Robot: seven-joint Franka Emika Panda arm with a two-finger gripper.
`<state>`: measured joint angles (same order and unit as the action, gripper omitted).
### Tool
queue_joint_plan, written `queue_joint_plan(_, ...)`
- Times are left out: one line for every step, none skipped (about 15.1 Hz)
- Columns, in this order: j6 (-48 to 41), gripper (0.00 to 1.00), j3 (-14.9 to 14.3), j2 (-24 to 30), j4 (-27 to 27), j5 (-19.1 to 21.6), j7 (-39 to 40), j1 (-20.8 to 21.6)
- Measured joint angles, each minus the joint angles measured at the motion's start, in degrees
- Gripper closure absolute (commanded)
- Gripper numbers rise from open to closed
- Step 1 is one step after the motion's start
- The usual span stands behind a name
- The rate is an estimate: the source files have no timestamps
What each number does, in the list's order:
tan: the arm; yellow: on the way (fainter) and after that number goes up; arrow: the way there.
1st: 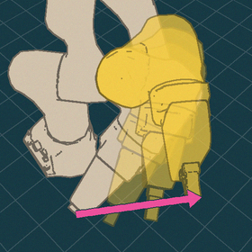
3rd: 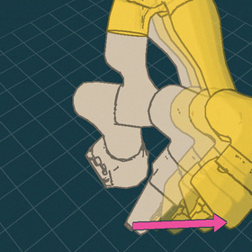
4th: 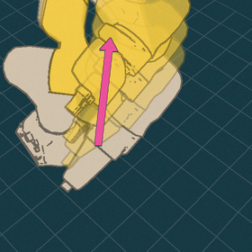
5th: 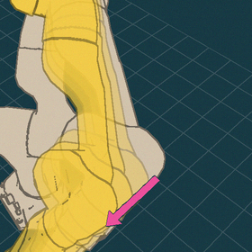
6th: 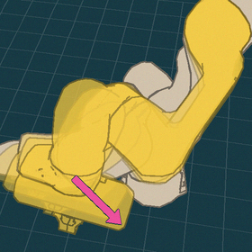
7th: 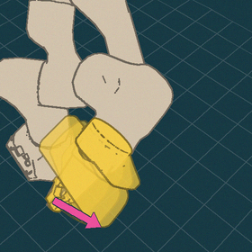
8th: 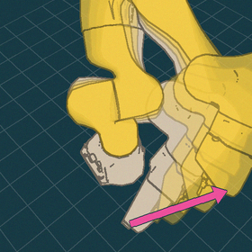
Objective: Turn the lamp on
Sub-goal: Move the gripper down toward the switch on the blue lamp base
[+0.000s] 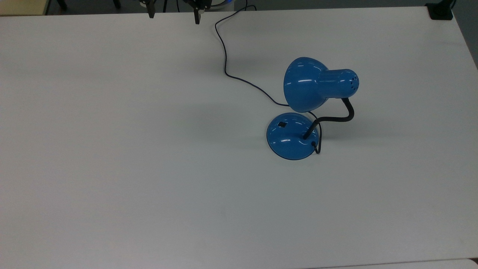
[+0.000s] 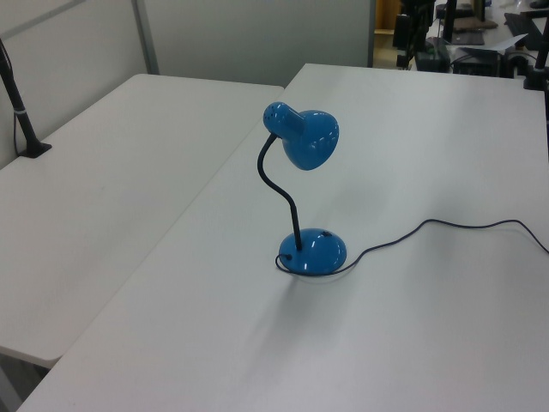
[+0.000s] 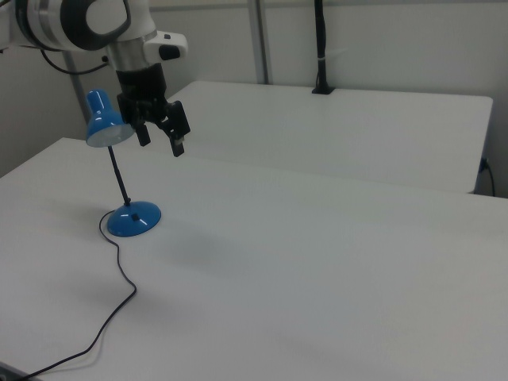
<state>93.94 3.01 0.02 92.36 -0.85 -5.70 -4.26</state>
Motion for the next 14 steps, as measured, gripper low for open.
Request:
queue_joint_plan(0.0, 0.0, 0.0, 0.0, 0.0, -0.05, 0.0, 0.01)
queue_joint_plan(0.0, 0.0, -0.01, 0.0, 0.0, -0.07, 0.0, 0.01)
queue_joint_plan(0.0, 0.0, -0.02, 0.0, 0.0, -0.08, 0.0, 0.01)
queue_joint_plan(0.0, 0.0, -0.04, 0.0, 0.0, -0.08, 0.0, 0.0)
queue_joint_plan(0.0, 0.0, -0.04, 0.0, 0.0, -0.08, 0.01, 0.0)
queue_joint_plan(0.0, 0.01, -0.04, 0.0, 0.0, -0.08, 0.01, 0.0)
queue_joint_plan(0.0, 0.18, -0.05, 0.0, 0.0, -0.08, 0.01, 0.0)
queue_joint_plan(0.0, 0.38, -0.06, 0.0, 0.0, -0.09, 0.01, 0.0)
queue_joint_plan(0.0, 0.59, -0.06, 0.0, 0.0, -0.11, 0.01, 0.0)
queue_joint_plan(-0.02, 0.75, -0.06, 0.0, 0.0, -0.13, 0.31, 0.0)
queue_joint_plan(-0.07, 0.88, -0.07, 0.0, 0.0, -0.13, 0.98, 0.0)
queue_joint_plan(-0.27, 0.99, -0.08, 0.0, 0.0, -0.13, 1.55, 0.0)
queue_joint_plan(-0.62, 1.0, -0.09, 0.0, 0.0, -0.13, 2.03, 0.0)
queue_joint_plan(-0.89, 1.0, -0.1, 0.0, 0.0, -0.13, 2.26, 0.0)
